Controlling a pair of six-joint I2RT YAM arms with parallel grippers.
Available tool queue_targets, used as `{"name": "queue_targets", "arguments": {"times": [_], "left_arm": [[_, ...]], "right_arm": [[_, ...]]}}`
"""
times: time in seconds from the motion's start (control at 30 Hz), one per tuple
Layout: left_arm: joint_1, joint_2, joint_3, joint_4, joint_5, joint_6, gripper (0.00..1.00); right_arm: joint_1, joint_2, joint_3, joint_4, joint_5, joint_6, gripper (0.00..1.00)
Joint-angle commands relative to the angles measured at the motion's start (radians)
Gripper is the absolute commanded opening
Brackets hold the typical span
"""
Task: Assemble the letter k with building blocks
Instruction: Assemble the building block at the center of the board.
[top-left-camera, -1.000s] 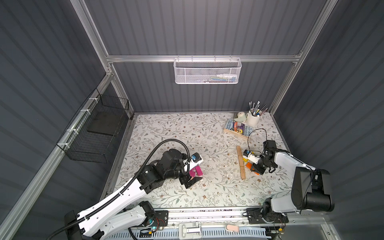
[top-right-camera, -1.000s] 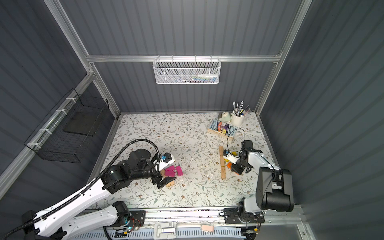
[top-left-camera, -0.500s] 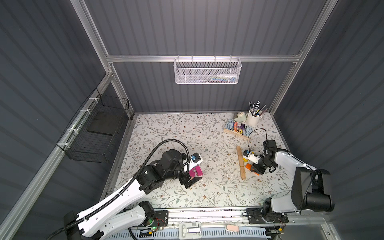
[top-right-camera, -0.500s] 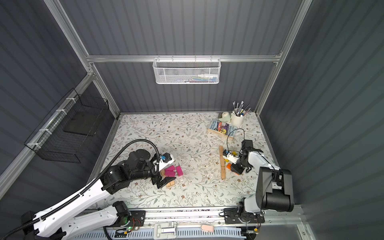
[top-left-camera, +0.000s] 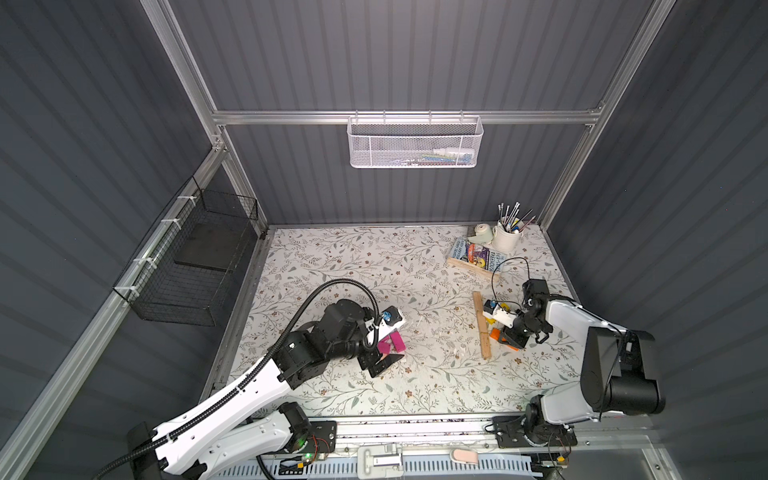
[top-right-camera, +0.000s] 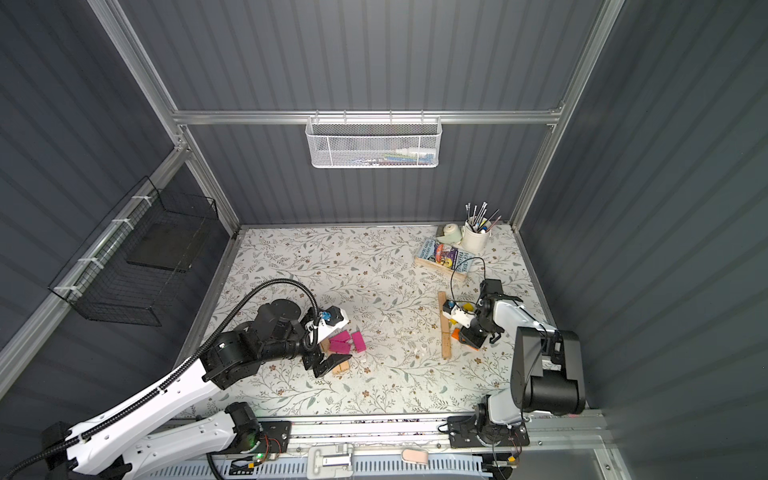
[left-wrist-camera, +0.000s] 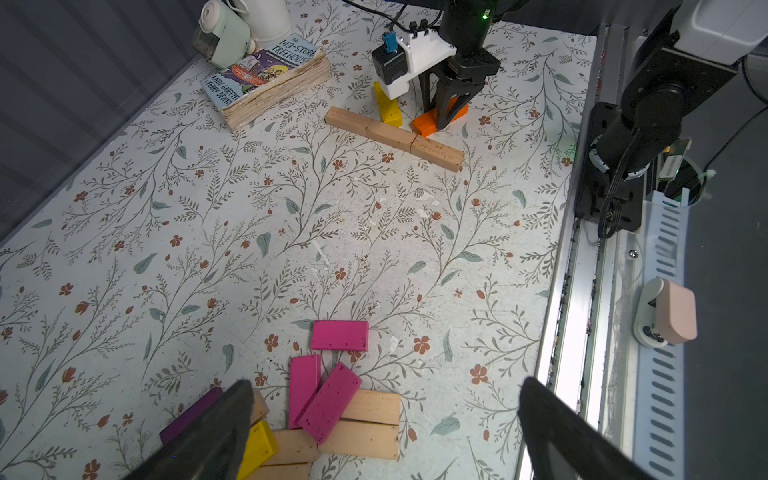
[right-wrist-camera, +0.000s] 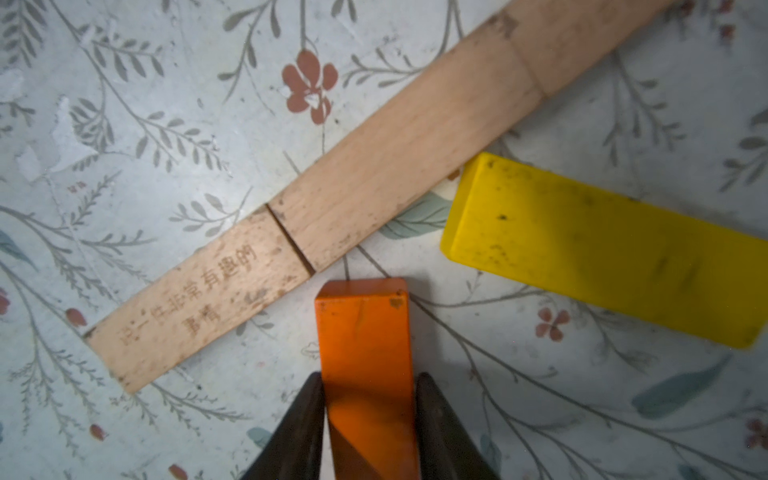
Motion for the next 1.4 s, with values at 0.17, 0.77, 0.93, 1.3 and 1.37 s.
{"name": "queue_targets", "arguments": {"times": [0.17, 0.77, 0.93, 1.3, 1.37], "left_arm": [[-0.006, -0.008, -0.015, -0.012, -0.008, -0.009, 1.0], [-0.007, -0.005, -0.015, -0.016, -0.012, -0.01, 1.0], [-0.007, -0.008, -0.018, -0.016, -0.016, -0.012, 1.0], [-0.006, -0.012, -0.019, -0.015, -0.016, -0.012, 1.0], [-0.006, -0.013, -0.019, -0.014, -0.015, -0.013, 1.0]], "right_arm": [[0.009, 0.011, 0.032, -0.022, -0.017, -0.006, 0.34], [0.021, 0.036, 0.058, -0.022, -0.034, 0.012, 0.35], [0.025, 0.046, 0.06, -0.021, -0.028, 0.014, 0.35], [0.027, 0.043, 0.059, -0.012, -0.01, 0.023, 0.39], [0.027, 0.041, 0.059, -0.013, -0.007, 0.022, 0.39]]}}
